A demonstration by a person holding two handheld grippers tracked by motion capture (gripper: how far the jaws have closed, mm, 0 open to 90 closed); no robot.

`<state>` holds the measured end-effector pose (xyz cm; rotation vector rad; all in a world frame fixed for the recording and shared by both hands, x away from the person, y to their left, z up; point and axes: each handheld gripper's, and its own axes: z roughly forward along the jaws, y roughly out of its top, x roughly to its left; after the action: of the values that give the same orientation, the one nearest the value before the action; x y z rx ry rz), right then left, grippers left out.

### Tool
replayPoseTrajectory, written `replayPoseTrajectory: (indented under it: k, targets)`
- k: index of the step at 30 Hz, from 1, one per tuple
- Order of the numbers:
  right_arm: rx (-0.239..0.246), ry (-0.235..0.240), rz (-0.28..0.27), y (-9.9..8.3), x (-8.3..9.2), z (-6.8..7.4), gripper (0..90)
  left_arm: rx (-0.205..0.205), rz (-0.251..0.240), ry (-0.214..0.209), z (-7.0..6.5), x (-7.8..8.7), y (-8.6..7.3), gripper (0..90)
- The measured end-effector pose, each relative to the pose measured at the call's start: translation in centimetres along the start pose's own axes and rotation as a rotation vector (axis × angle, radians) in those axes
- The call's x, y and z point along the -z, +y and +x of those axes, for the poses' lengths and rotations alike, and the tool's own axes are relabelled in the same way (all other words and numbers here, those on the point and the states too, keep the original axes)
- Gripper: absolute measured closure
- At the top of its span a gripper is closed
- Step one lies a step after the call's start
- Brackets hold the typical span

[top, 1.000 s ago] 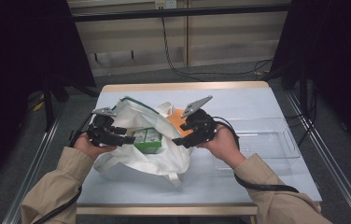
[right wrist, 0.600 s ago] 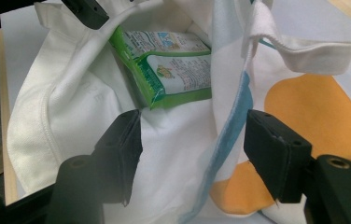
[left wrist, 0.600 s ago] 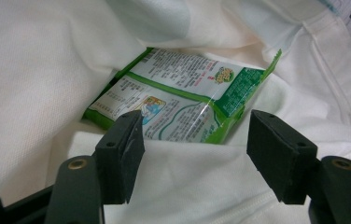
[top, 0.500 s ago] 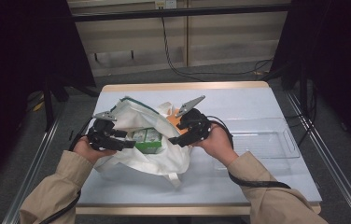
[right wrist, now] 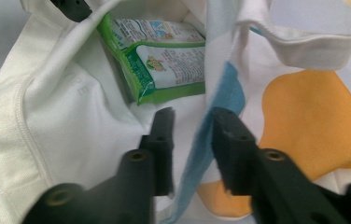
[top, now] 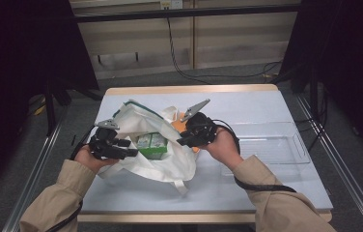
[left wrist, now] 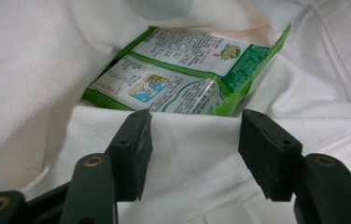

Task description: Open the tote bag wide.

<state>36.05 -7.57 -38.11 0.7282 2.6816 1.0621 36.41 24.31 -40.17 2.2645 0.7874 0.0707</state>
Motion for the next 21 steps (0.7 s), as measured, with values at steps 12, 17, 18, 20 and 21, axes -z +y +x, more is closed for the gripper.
replayPoseTrajectory:
  k: [12,17,18,20,21]
  targets:
    - [-0.004,-0.025,0.023,0.1,-0.3,-0.6,88.5,0.01,0.023,0.048,0.4,1.2,-1.5,48.8]
    - [-0.03,-0.042,0.021,0.0,-0.1,-1.1,88.7,0.023,0.018,0.036,0.4,1.2,-2.1,70.6]
    - [-0.04,-0.041,0.02,-0.1,-0.1,-1.2,88.7,0.023,0.022,0.037,0.3,1.2,-2.2,74.6]
    - [-0.037,-0.05,0.016,-0.2,-0.1,-1.5,88.8,0.016,0.027,0.038,0.2,1.2,-2.3,83.3]
    - [-0.04,-0.047,0.021,-0.2,-0.1,-1.6,88.8,0.015,0.035,0.045,0.2,1.2,-2.4,85.2]
